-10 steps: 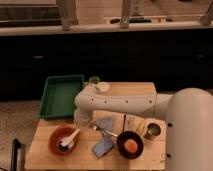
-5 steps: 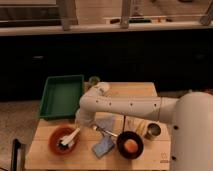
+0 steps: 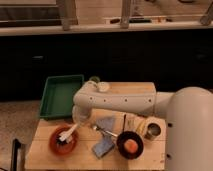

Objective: Wipe red bowl with brush

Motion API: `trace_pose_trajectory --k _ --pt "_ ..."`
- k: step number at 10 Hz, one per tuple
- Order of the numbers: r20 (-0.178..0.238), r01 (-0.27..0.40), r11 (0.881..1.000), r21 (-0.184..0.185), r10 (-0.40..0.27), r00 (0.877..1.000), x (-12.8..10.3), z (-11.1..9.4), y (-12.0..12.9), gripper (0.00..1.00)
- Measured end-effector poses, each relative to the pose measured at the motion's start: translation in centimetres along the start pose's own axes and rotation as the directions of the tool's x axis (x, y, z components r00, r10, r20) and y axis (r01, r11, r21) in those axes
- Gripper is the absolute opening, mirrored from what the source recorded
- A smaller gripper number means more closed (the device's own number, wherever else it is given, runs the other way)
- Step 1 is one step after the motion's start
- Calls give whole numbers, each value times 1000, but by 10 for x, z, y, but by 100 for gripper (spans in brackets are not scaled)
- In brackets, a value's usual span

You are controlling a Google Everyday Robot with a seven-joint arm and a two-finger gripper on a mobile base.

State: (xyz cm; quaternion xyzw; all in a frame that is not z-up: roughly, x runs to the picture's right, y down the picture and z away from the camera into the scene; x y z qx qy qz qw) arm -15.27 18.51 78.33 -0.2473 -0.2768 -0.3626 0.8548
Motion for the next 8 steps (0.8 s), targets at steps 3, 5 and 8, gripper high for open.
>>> trace_pose_trajectory --k 3,5,8 --pt "-30 65 998 1 -65 997 -18 -3 -22 0" --pt "-37 112 994 -13 -112 993 -36 3 -26 0" --pt "-59 145 988 -43 -147 987 -61 15 -22 0"
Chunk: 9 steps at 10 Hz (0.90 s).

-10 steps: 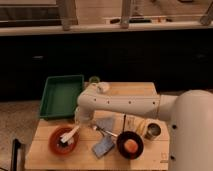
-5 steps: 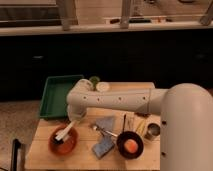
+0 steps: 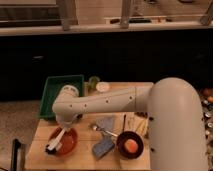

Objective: Wipe red bowl with brush

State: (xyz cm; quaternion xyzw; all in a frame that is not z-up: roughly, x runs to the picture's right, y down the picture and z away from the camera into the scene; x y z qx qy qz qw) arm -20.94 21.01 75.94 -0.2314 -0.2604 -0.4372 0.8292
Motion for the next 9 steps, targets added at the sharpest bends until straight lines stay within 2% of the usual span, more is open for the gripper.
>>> trace_pose_trajectory --k 2,5,7,9 --pt "-20 -29 1000 -4 29 999 6 -3 15 0" --pt "-53 -92 996 -10 92 994 30 -13 53 0" --pt "-71 -117 993 -18 116 991 40 -14 58 0" --pt "-105 -125 992 -16 122 987 53 -23 47 0"
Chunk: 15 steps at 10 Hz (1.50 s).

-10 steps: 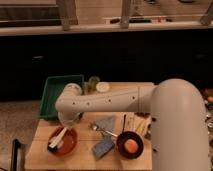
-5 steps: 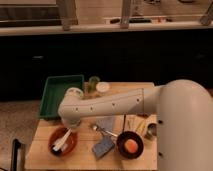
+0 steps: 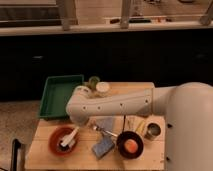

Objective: Wipe red bowl with brush

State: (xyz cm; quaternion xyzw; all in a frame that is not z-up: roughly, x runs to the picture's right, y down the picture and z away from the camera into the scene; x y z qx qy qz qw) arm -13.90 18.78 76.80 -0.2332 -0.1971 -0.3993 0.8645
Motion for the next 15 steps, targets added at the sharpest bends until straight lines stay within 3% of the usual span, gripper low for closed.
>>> trace_pose_trajectory --k 4,8,12,15 --pt "-46 53 999 1 -53 998 2 -14 -41 0" --pt "-46 158 987 7 -158 986 -29 -12 -72 0" --pt "7 204 979 24 -204 979 -64 -4 -52 0" --pt "28 165 986 21 -166 986 -54 1 -27 0"
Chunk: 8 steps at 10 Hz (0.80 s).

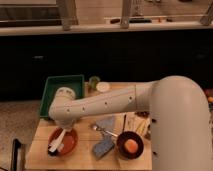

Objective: Wipe red bowl with brush

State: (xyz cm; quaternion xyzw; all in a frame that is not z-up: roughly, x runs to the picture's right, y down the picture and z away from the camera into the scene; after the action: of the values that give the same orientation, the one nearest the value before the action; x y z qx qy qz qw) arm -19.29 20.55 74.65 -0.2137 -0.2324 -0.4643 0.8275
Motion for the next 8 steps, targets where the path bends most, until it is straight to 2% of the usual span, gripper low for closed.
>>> trace_pose_trajectory --k 2,4,6,8 --pt "3 -51 999 -5 51 999 12 0 18 0" --pt "-9 -94 995 -21 94 996 33 2 22 0" --pt "-20 -110 993 -31 109 994 50 2 16 0" --pt "-29 -99 994 -38 98 995 57 1 -1 0"
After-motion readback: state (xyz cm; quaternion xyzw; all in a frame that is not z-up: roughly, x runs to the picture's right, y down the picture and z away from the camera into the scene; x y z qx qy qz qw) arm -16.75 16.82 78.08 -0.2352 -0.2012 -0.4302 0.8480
